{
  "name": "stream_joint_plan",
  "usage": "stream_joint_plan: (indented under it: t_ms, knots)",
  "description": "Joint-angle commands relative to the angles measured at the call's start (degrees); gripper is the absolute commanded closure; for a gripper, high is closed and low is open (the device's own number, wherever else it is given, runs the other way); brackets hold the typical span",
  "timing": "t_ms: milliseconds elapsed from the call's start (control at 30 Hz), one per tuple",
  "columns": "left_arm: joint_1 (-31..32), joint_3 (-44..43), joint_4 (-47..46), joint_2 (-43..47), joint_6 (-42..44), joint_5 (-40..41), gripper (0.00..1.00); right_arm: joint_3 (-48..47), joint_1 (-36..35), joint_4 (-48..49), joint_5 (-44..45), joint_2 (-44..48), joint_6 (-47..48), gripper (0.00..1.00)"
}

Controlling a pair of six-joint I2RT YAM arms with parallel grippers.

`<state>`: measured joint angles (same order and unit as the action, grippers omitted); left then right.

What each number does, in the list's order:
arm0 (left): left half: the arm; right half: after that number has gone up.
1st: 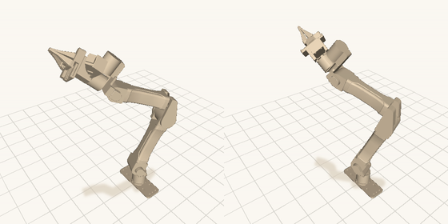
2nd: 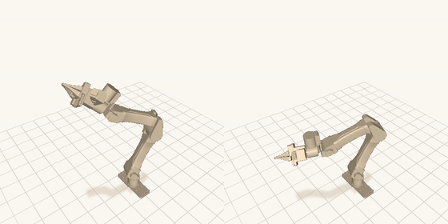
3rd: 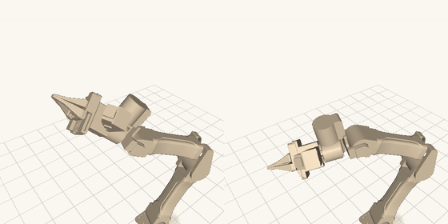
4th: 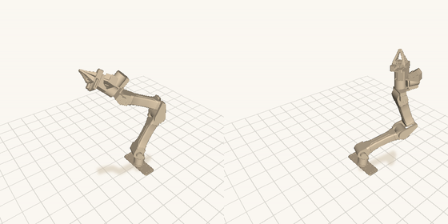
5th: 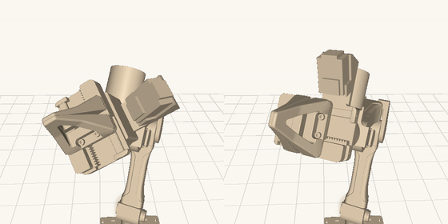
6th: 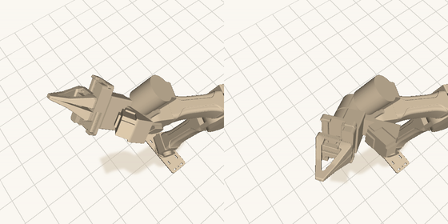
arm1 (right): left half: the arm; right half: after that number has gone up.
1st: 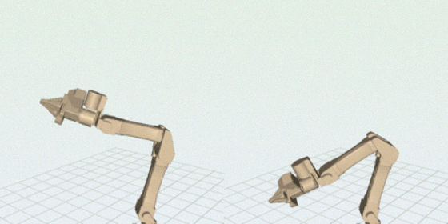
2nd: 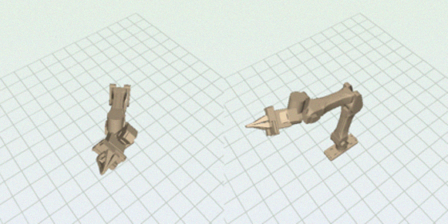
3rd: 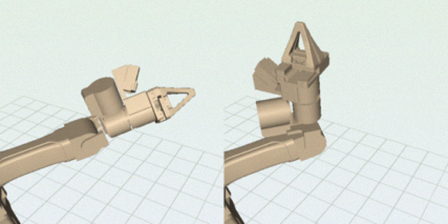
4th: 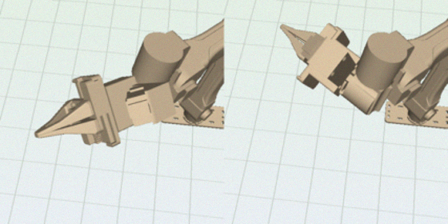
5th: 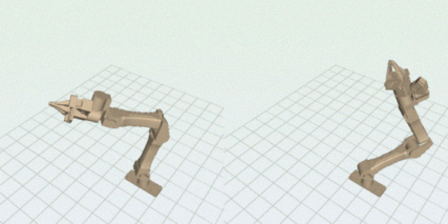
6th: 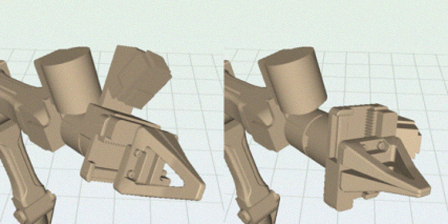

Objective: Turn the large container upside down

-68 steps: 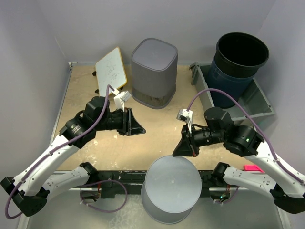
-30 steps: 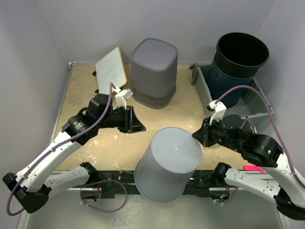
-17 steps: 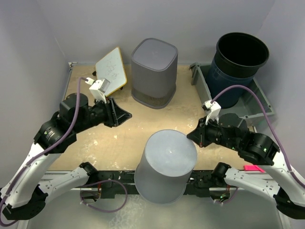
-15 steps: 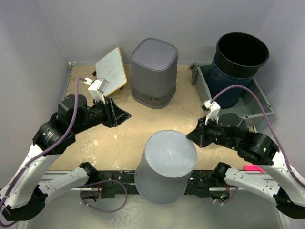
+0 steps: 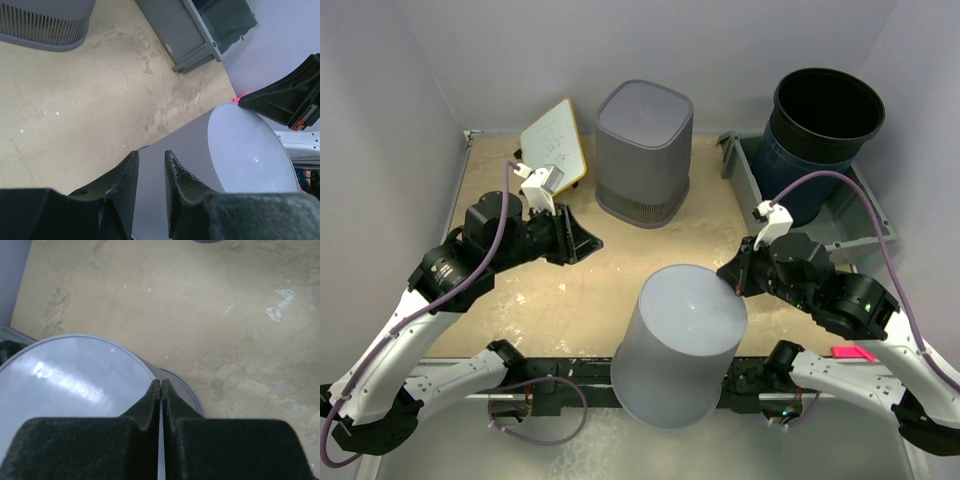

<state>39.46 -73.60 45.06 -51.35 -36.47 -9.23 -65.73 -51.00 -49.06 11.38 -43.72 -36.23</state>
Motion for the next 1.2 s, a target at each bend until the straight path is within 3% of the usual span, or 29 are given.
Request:
stream_joint_plan:
  t_ms: [0,467,667,867,1167]
  knots:
    - [0.15,-0.05,-3.35,0.06,0.01,-1.45,0.76,1.01,-0.07,-14.16,8.26,-0.48,-5.05,1.0]
    - [0.17,0.38,-3.77,-0.11,1.13,-1.69,0.76,-0.76,-0.14,-17.75,11.59,1.37,-10.21,1.0]
    - [0.13,0.55,-4.15,0.05,0.72,-2.26,0.76,1.66,-0.08,-2.78,3.58,3.67,-6.08,1.0]
    - [0.17,3.27,-5.05,0.3,-0.95,-6.21,0.77,9.62,-0.07,16.48,-15.81,-0.82,-7.25,1.0]
    - [0.15,7.88,-2.73,1.47,-1.25,-2.74,0.77,8.17,-0.45,37.57,-23.33,-10.44,-7.55,1.0]
